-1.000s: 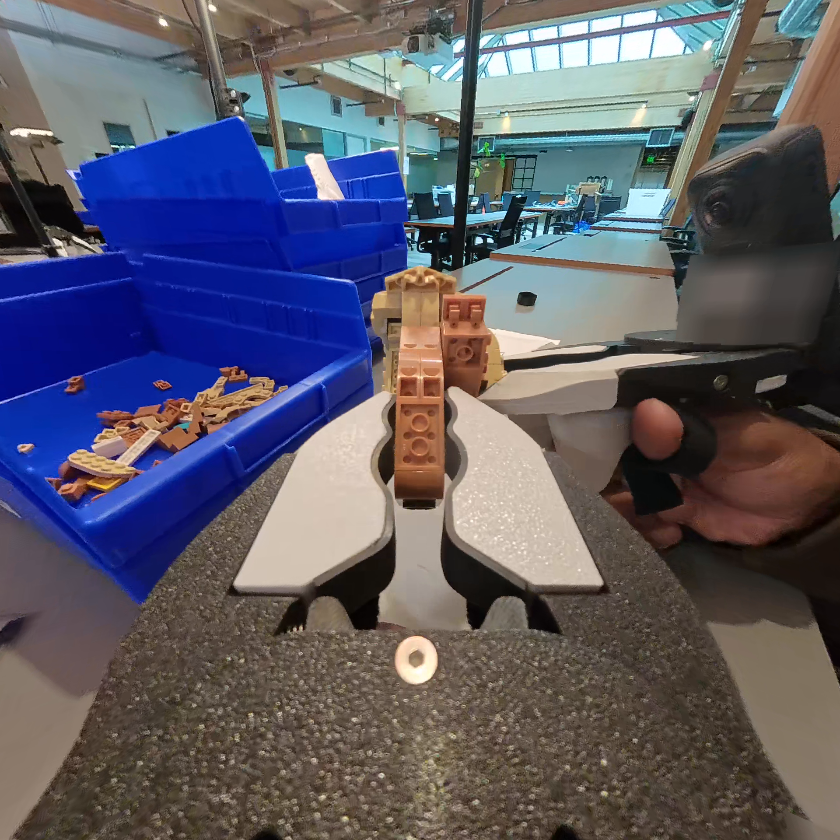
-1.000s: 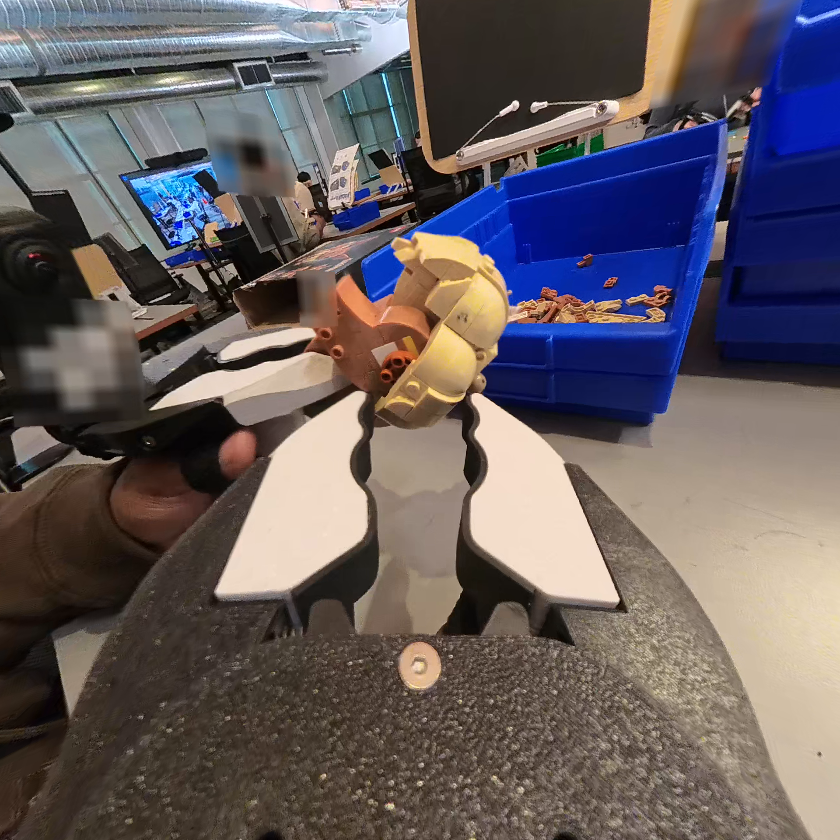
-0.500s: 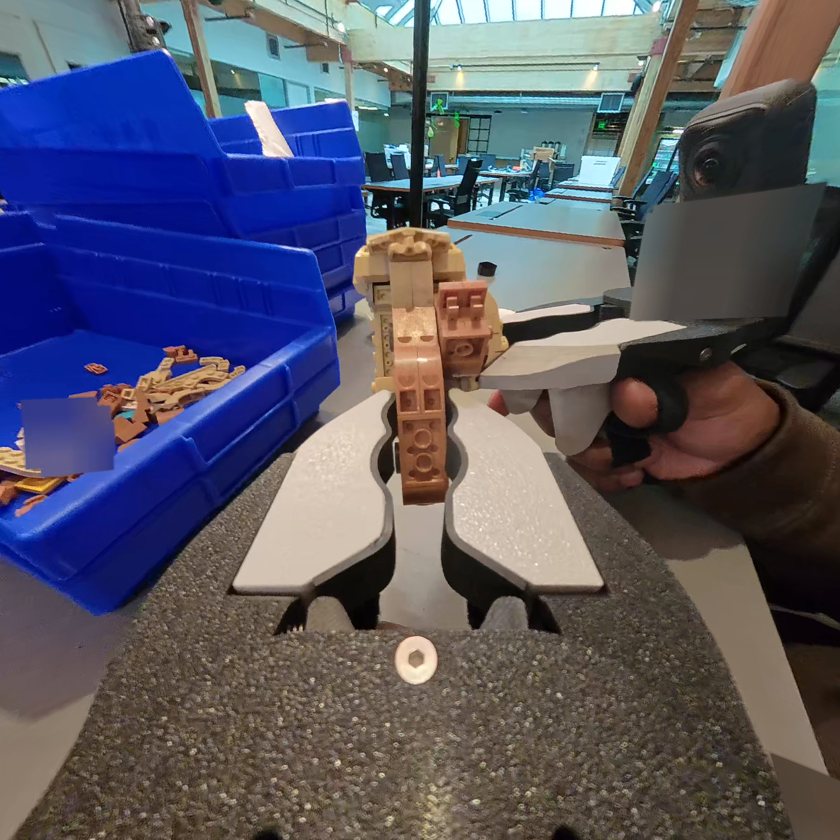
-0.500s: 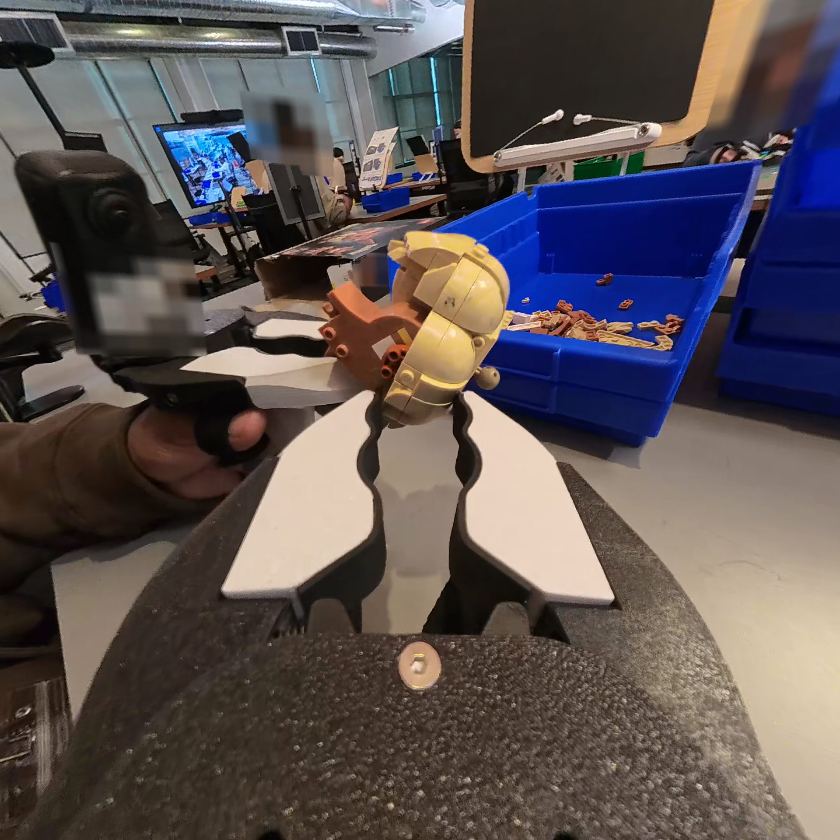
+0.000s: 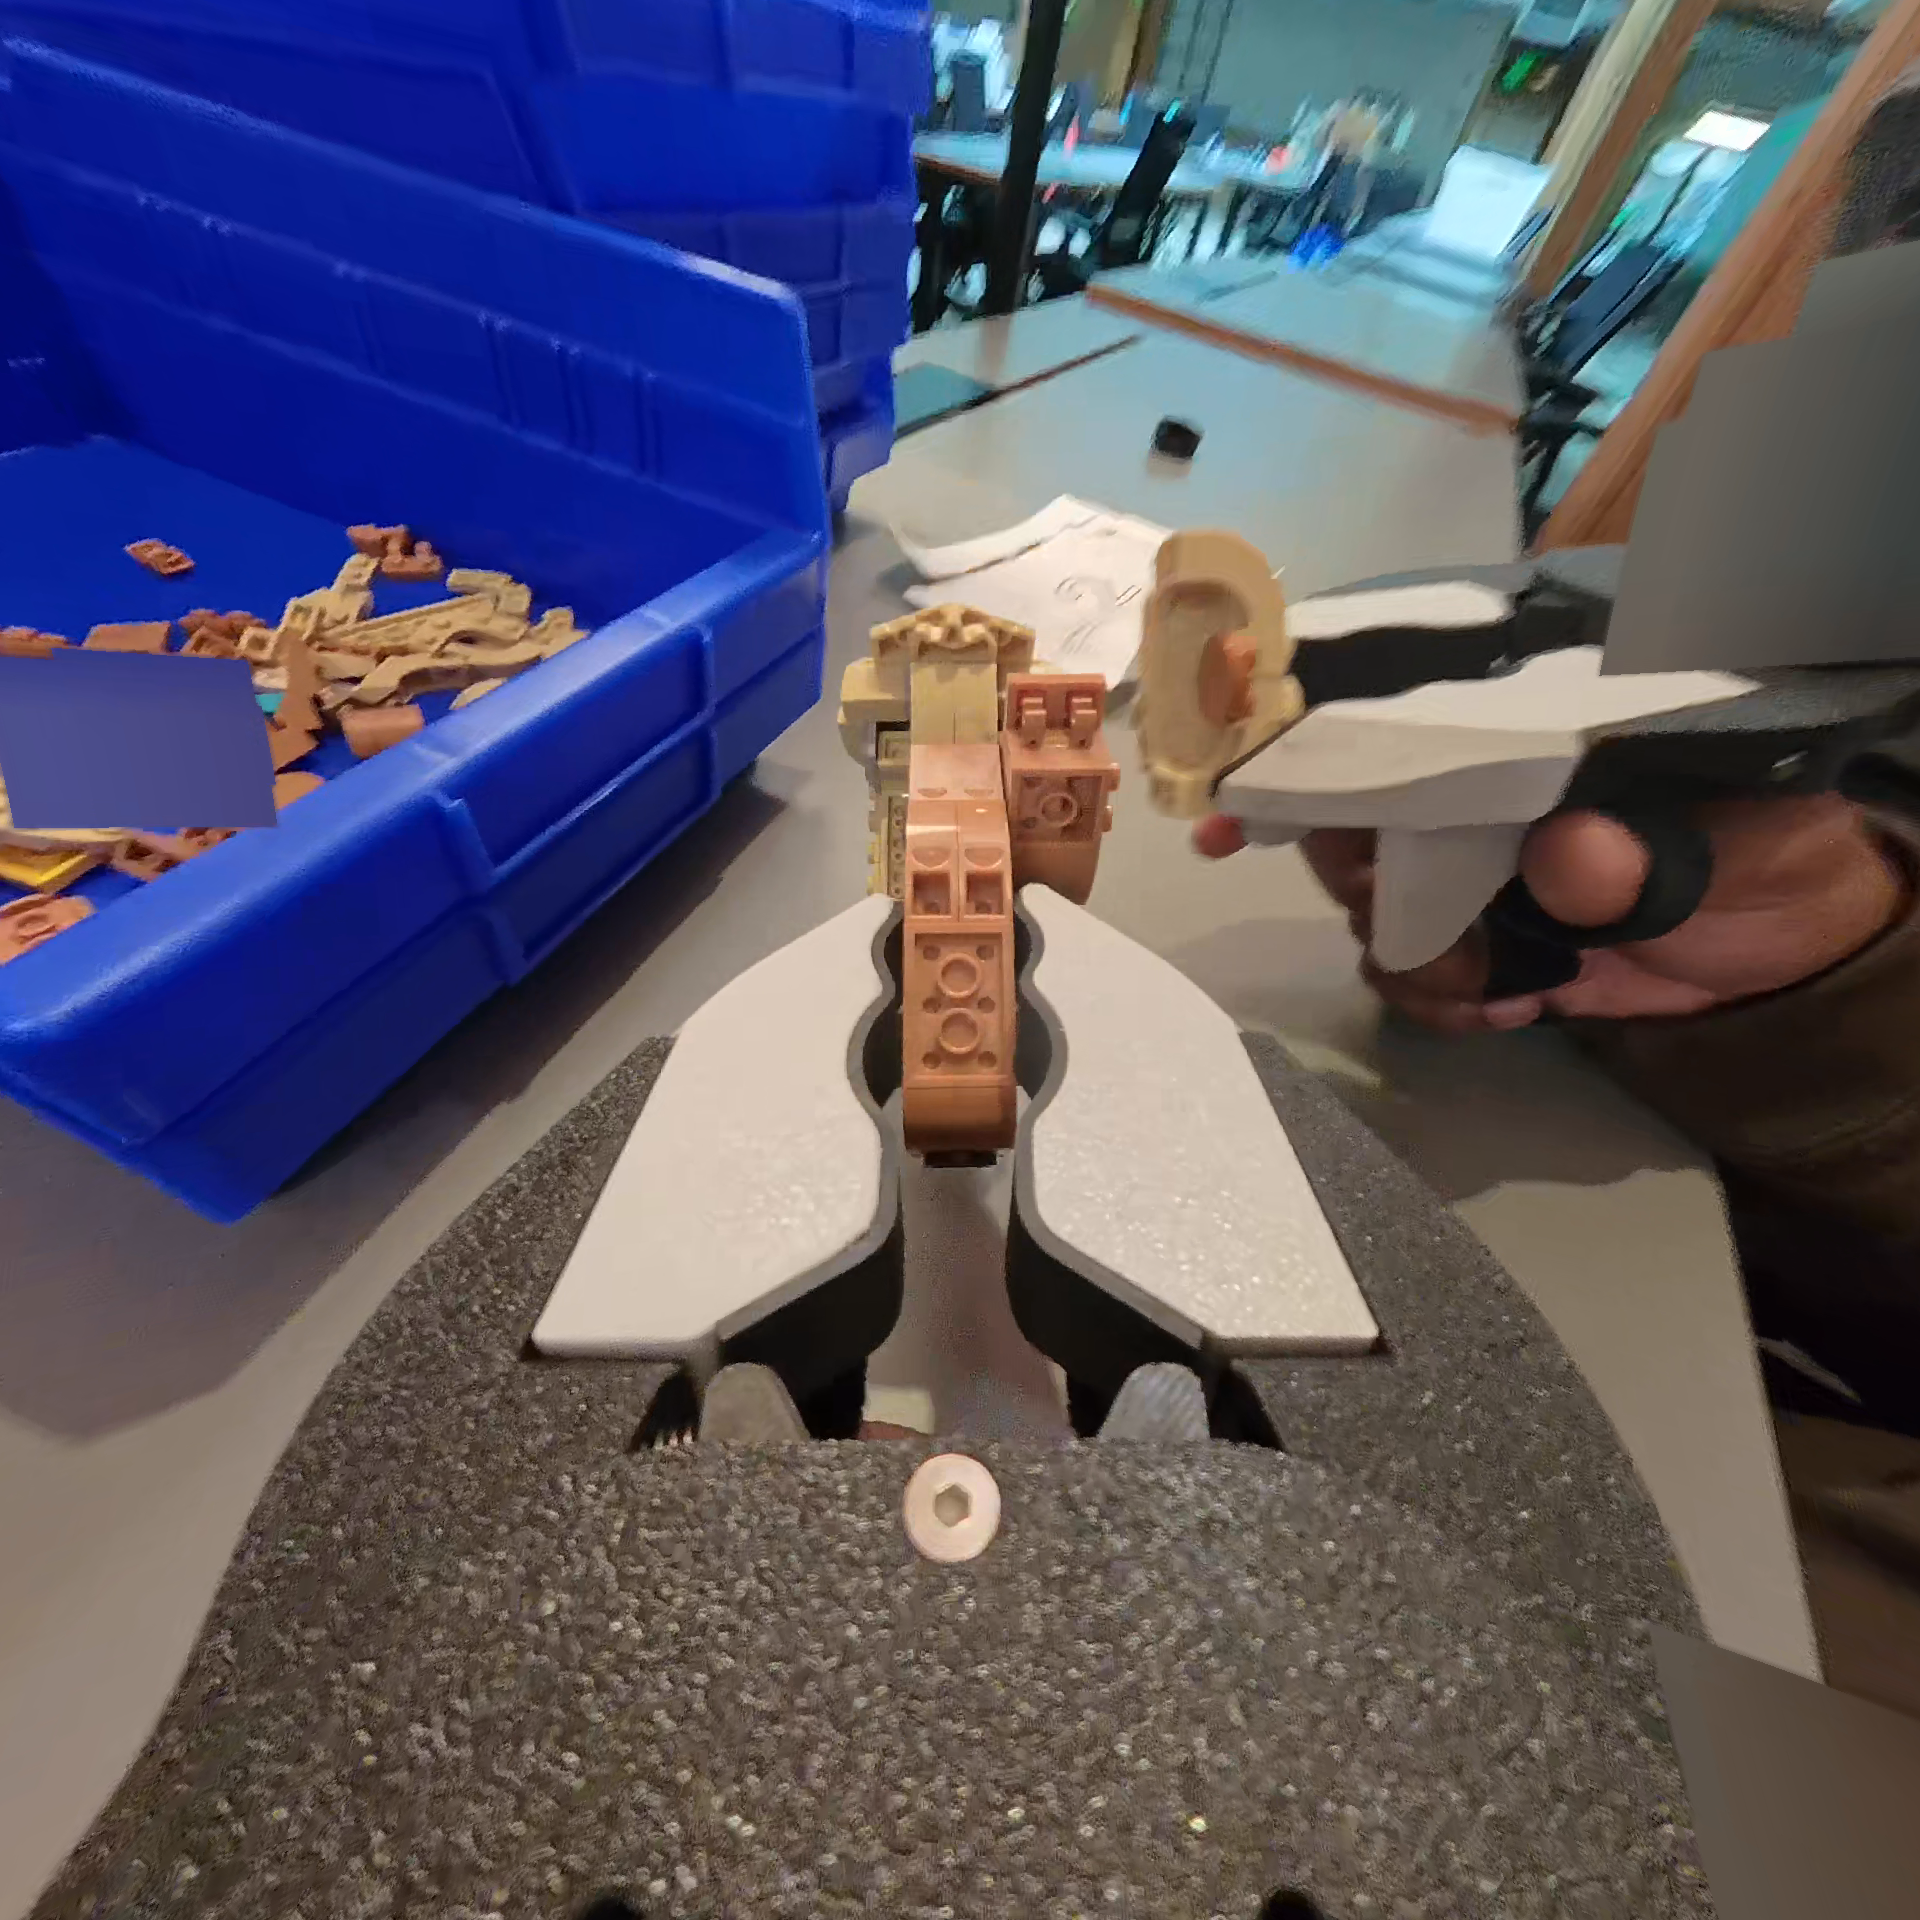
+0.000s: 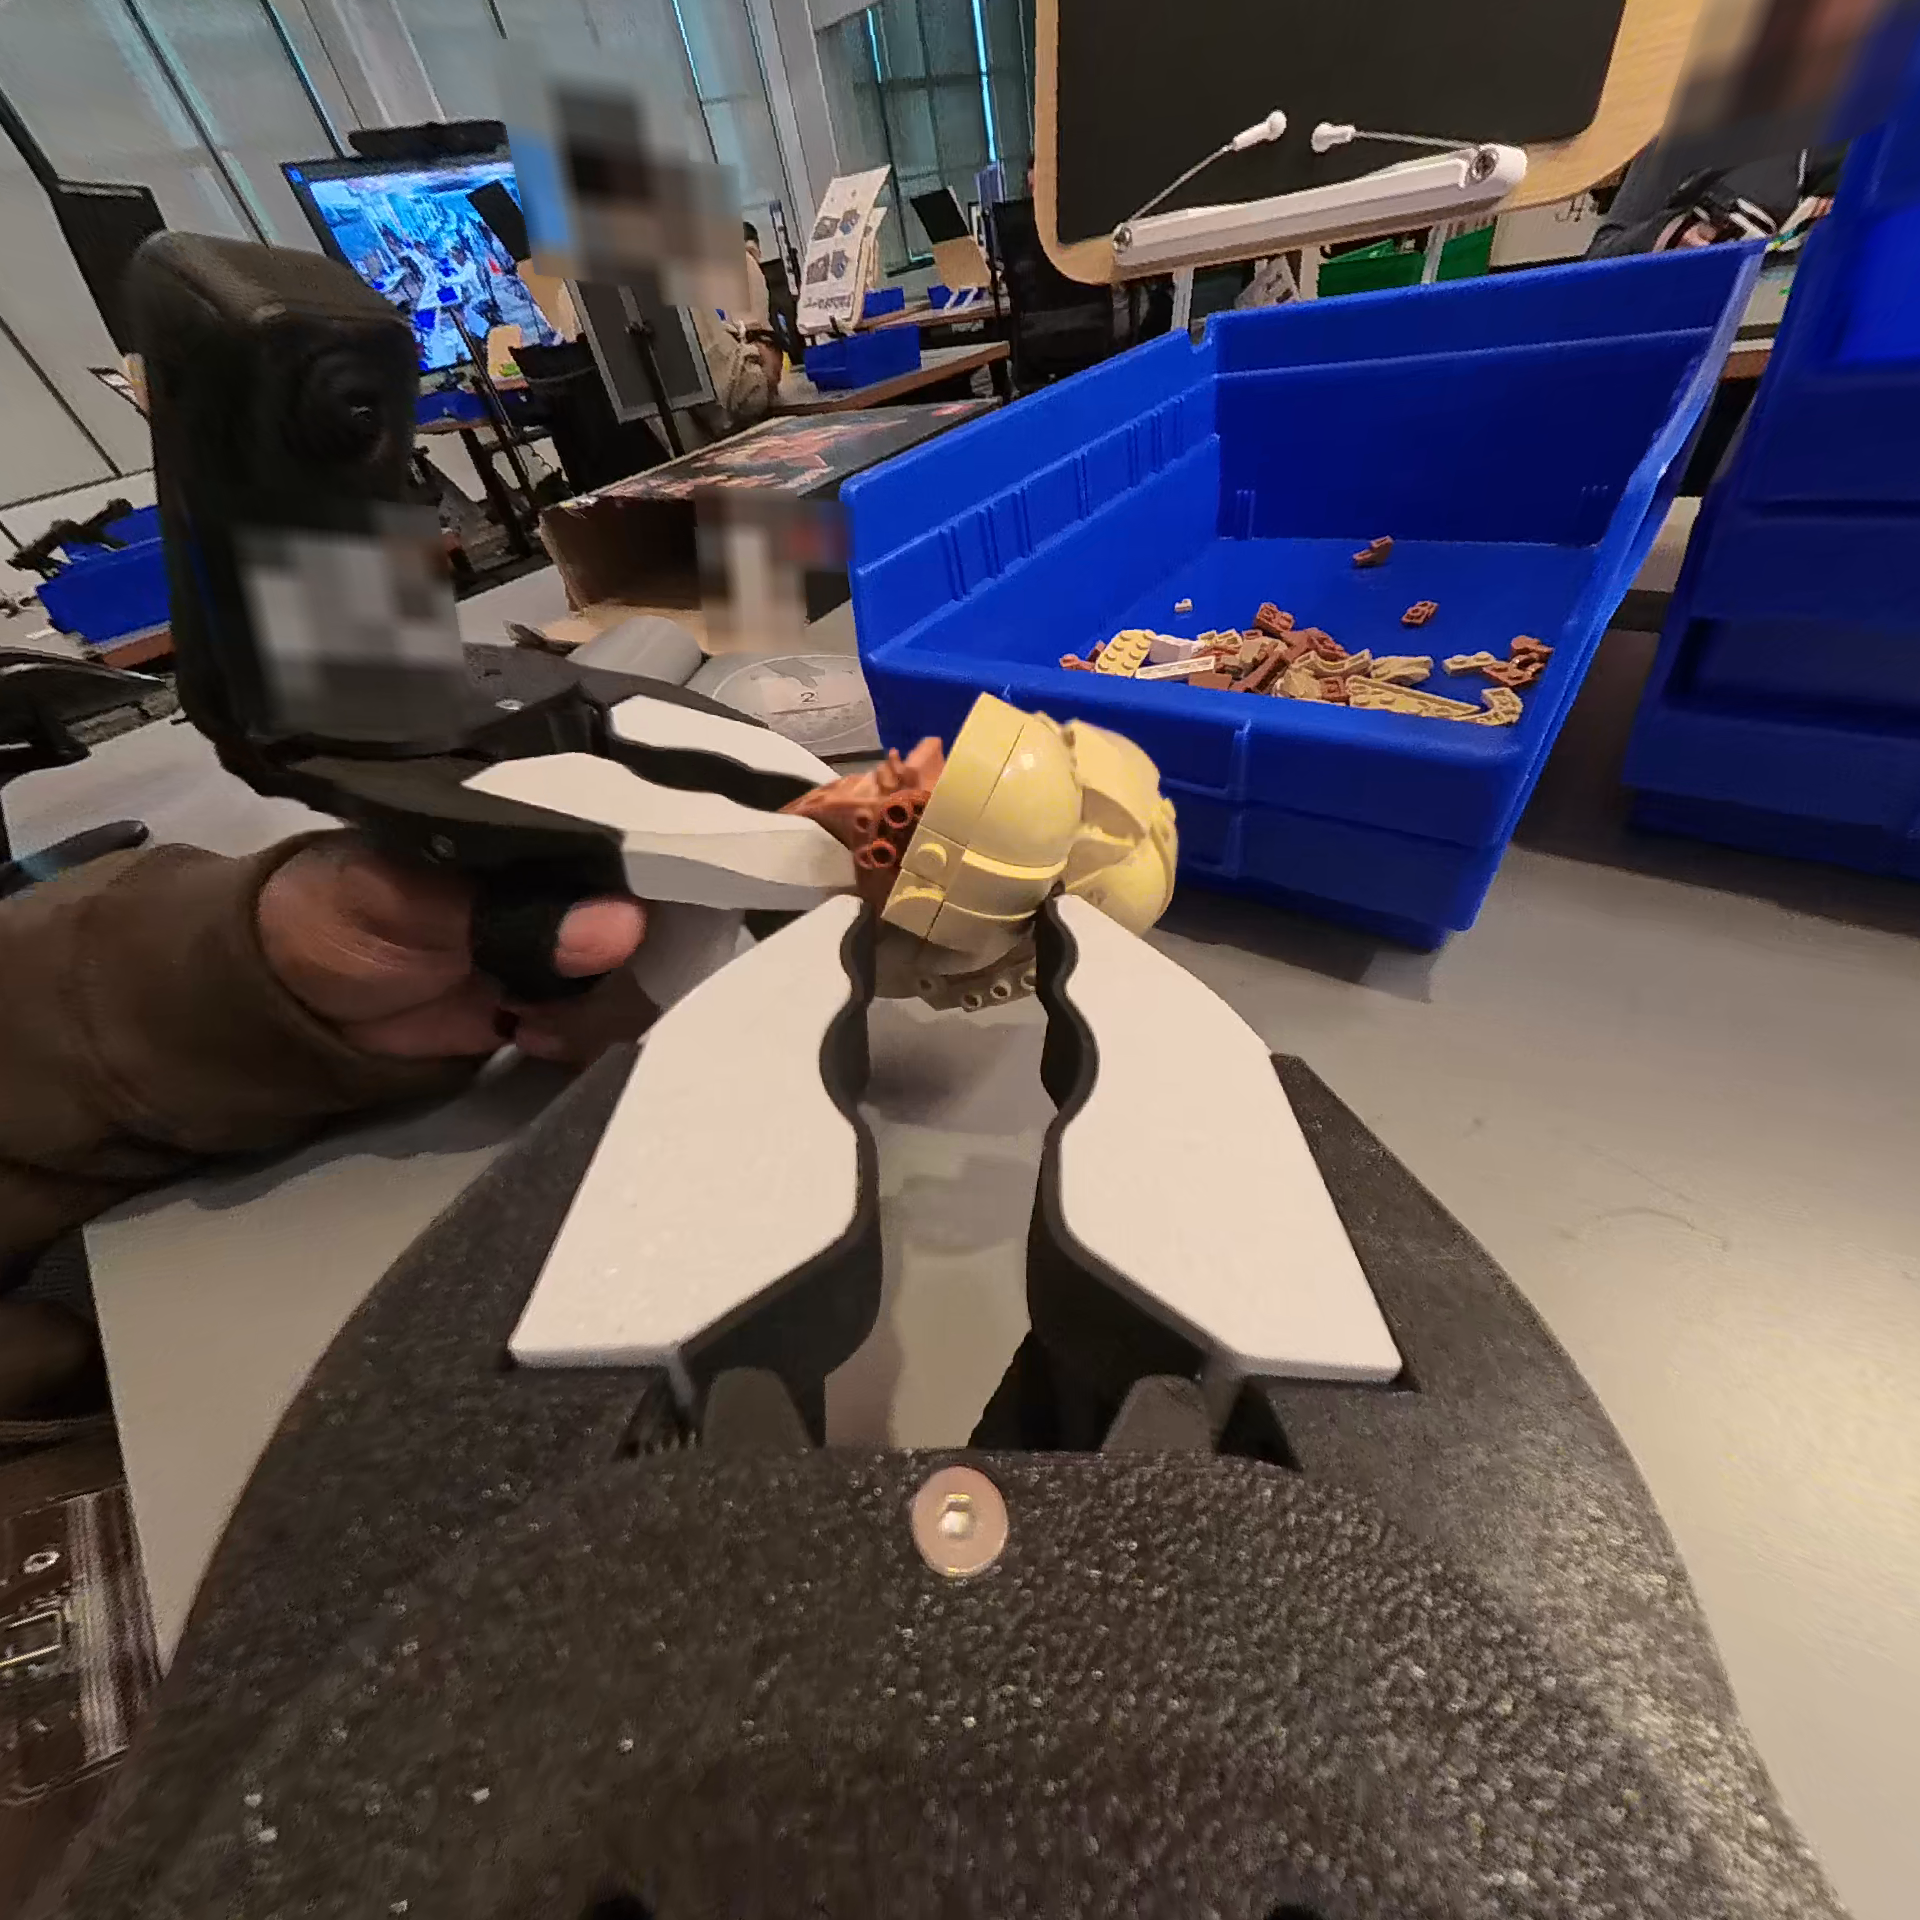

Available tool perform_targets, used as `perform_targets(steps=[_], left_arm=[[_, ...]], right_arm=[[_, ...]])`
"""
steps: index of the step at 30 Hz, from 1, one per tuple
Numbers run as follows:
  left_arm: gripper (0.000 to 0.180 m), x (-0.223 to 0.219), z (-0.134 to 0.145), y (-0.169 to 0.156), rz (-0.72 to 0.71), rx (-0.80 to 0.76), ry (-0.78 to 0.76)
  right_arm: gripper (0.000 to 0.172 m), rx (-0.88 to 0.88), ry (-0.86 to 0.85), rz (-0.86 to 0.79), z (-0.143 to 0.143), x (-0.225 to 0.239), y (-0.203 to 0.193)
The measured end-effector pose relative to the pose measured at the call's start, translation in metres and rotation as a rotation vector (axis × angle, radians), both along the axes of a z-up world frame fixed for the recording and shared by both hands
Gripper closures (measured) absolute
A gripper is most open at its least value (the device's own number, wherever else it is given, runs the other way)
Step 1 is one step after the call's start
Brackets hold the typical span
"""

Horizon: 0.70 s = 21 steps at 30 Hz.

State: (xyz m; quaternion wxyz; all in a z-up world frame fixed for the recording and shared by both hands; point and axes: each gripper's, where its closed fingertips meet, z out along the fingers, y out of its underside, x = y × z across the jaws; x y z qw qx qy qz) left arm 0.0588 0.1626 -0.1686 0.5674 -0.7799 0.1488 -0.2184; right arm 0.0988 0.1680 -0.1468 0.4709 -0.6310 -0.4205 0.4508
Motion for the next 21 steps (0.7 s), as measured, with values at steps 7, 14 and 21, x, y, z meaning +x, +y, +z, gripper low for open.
perform_targets(steps=[7,14,21], left_arm=[[0.163,-0.014,-0.036,-0.002,0.009,-0.083,0.424],[0.145,-0.023,0.004,-0.011,0.005,0.06,0.341],[0.145,0.006,0.023,-0.027,-0.154,0.097,0.126]], right_arm=[[0.143,0.027,-0.014,0.012,-0.001,0.0,-0.001],[0.151,0.165,-0.058,-0.067,0.0,0.001,0.004],[0.165,0.238,-0.116,-0.069,-0.007,-0.01,-0.004]])
